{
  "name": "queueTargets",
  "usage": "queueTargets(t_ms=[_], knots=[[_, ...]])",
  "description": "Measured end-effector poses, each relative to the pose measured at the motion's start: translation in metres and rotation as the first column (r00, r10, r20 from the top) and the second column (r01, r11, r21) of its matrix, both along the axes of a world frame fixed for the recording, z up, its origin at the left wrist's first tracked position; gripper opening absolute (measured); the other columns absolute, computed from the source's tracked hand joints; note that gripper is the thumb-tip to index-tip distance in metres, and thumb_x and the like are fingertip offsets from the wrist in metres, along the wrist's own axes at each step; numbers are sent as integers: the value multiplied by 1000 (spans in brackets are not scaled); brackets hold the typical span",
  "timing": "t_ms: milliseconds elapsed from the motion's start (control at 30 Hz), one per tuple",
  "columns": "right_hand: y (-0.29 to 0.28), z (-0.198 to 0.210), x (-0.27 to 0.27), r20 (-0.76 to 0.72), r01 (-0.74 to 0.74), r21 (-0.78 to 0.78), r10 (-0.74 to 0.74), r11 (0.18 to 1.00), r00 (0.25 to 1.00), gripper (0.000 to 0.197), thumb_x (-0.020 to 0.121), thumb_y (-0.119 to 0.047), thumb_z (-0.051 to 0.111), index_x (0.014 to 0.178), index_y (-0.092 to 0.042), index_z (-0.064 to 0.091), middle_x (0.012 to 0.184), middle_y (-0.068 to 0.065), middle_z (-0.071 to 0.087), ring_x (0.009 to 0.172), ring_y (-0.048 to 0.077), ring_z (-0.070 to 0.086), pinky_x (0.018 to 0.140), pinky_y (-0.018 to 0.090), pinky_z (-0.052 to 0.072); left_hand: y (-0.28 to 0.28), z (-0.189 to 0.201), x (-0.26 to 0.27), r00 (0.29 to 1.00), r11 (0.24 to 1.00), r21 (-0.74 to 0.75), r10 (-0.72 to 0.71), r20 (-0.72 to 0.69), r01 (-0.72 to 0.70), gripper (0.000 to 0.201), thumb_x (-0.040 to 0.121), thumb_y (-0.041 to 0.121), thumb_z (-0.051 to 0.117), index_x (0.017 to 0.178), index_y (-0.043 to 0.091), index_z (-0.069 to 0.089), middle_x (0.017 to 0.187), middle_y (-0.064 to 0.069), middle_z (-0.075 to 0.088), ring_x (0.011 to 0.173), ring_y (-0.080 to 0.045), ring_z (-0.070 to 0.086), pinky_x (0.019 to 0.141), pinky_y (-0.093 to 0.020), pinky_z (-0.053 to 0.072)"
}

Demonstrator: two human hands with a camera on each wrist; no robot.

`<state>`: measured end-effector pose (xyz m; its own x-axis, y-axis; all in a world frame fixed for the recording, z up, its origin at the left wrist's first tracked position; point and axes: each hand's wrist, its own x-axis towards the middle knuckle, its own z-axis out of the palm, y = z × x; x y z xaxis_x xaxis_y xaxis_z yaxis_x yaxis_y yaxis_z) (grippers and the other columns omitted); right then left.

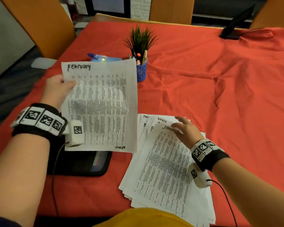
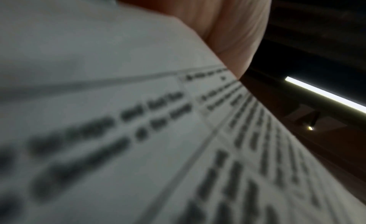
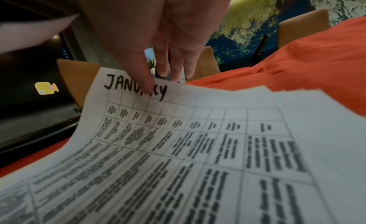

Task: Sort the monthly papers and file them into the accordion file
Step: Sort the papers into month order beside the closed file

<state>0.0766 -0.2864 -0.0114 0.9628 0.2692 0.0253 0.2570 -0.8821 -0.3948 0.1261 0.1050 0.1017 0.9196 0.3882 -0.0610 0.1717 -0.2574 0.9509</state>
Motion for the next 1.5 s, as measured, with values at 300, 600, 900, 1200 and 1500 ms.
queueTargets(t_ms=[300,600,900,1200,1500], knots=[[-3,-1,-23,-117,-105,-48,99,993,988,13,79,-5,62,91,-10,60,92,5,65,86,26,62,73,28,47,-22,-37,-5,983,993,16,-116,-143,119,13,90,5,57,95,13,66,105,-12,66,93,-25,64,88,-39,50],[4,-8,1,-261,-176,-181,125,968,957,38,86,-17,61,123,-9,57,140,4,43,128,22,39,106,30,32,-19,-62,-1,970,989,45,-132,-202,144,13,89,7,59,90,18,67,103,-9,68,95,-26,65,91,-44,51],[-10,37,-14,-226,-212,-295,148,932,963,34,81,-17,58,113,-27,62,104,-7,64,102,17,53,89,32,37,-17,-61,1,980,991,80,-92,-178,107,22,88,6,58,108,8,67,109,-10,67,100,-26,64,93,-44,50],[-58,187,-42,-481,-196,227,285,954,829,31,80,-4,70,79,-35,64,75,-4,65,70,2,57,68,19,45,-72,-66,3,964,978,-70,-204,-170,195,21,88,5,58,107,6,65,106,-10,67,96,-24,64,89,-39,51],[-10,114,5,-301,21,-34,-30,999,953,52,77,-4,69,124,-11,46,110,5,63,88,14,56,68,17,36,-162,-117,-32,873,870,-318,-448,-193,376,30,89,33,57,99,6,67,100,-11,67,94,-23,59,86,-36,44]])
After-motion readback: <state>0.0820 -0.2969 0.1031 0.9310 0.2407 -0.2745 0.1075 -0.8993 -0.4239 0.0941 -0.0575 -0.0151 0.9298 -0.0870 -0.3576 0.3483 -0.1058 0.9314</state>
